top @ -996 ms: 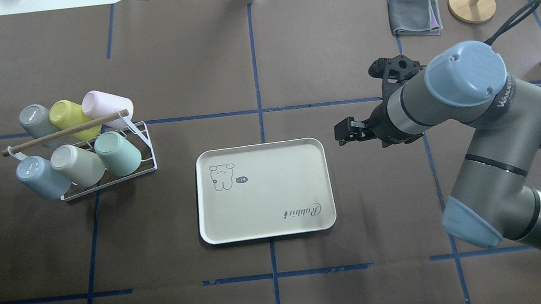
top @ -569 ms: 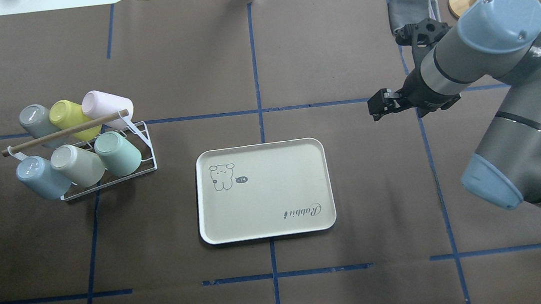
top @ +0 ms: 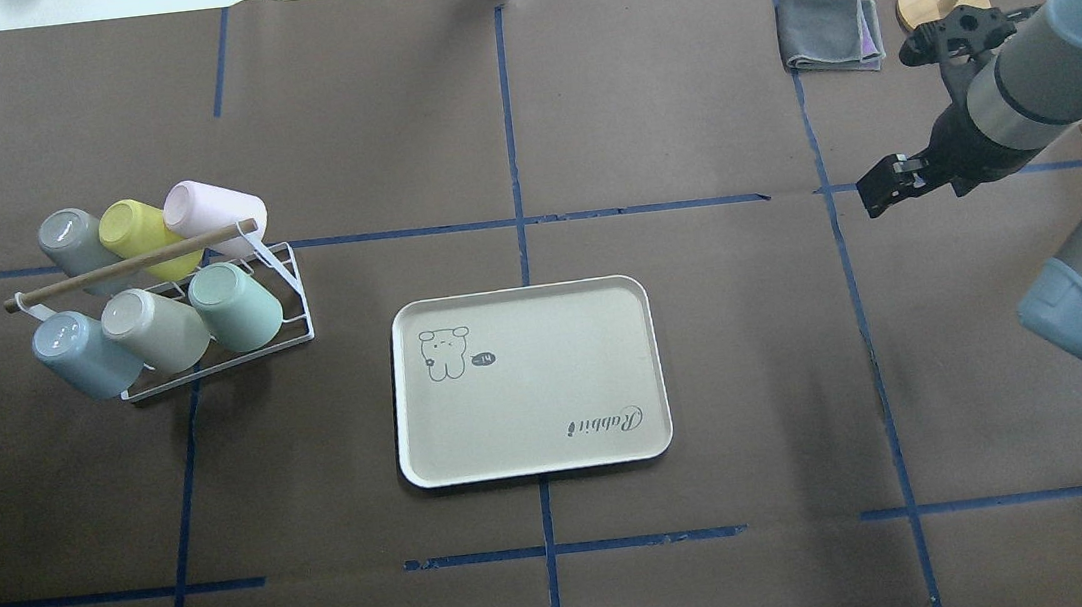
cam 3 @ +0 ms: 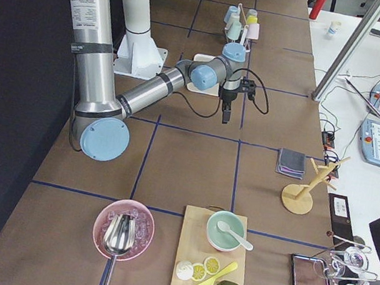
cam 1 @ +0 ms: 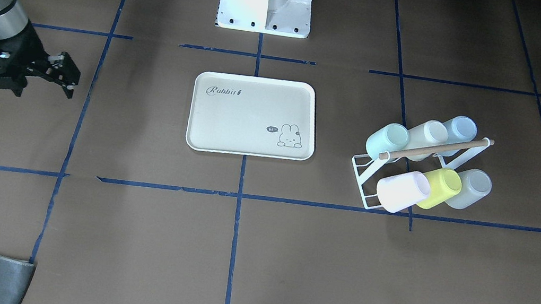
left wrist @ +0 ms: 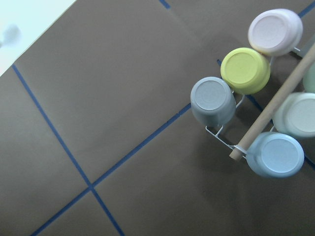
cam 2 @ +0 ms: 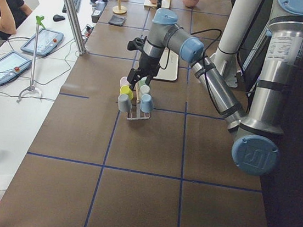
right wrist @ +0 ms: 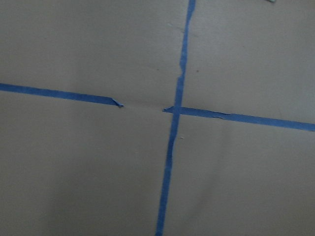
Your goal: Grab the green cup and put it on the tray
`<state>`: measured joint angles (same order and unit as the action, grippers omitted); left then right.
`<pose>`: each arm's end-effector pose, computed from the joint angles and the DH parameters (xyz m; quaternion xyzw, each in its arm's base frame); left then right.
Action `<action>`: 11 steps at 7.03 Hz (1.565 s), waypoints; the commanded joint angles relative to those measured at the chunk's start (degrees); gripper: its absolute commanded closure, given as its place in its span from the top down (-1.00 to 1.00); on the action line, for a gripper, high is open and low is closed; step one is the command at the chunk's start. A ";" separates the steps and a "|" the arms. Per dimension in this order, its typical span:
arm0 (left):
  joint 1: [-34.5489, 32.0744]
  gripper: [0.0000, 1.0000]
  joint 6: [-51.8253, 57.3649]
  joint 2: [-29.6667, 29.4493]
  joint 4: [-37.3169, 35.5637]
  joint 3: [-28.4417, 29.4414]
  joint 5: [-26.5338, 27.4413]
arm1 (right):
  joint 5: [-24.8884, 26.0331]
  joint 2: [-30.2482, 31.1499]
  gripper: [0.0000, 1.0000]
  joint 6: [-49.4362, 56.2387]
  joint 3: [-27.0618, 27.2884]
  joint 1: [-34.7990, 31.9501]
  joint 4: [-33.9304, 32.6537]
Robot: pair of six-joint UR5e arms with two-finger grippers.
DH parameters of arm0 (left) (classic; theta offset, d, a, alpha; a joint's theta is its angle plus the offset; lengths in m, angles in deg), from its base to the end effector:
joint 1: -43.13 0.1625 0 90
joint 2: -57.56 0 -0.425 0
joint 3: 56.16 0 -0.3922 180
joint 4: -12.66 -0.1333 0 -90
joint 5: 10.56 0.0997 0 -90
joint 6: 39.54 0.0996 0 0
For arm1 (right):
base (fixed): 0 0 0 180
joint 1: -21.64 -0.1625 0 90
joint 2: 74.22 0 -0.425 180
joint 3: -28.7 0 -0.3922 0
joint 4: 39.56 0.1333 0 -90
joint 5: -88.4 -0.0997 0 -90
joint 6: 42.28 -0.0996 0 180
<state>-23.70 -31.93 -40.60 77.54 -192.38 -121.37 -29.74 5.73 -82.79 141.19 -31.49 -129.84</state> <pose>0.0757 -0.4258 0.2969 0.2225 0.2068 0.2965 0.9054 -0.2525 -0.4806 0.3911 0.0644 -0.3507 -0.0379 0.9335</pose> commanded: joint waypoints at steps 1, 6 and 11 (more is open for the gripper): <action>8.25 1.00 0.03 -11.49 -14.73 -2.73 7.08 | -0.07 4.06 1.00 5.58 -0.25 -3.55 0.19; 39.26 0.96 0.12 -12.67 -23.63 -4.76 44.57 | -5.79 6.70 1.00 7.90 -1.57 -6.82 0.54; 53.29 0.97 24.74 -14.07 -26.91 0.86 69.84 | -6.67 6.88 1.00 7.90 -1.74 -6.82 0.54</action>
<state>28.96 -15.34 -53.94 50.55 -193.08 -54.27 -36.32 12.55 -74.89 139.48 -38.30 -129.30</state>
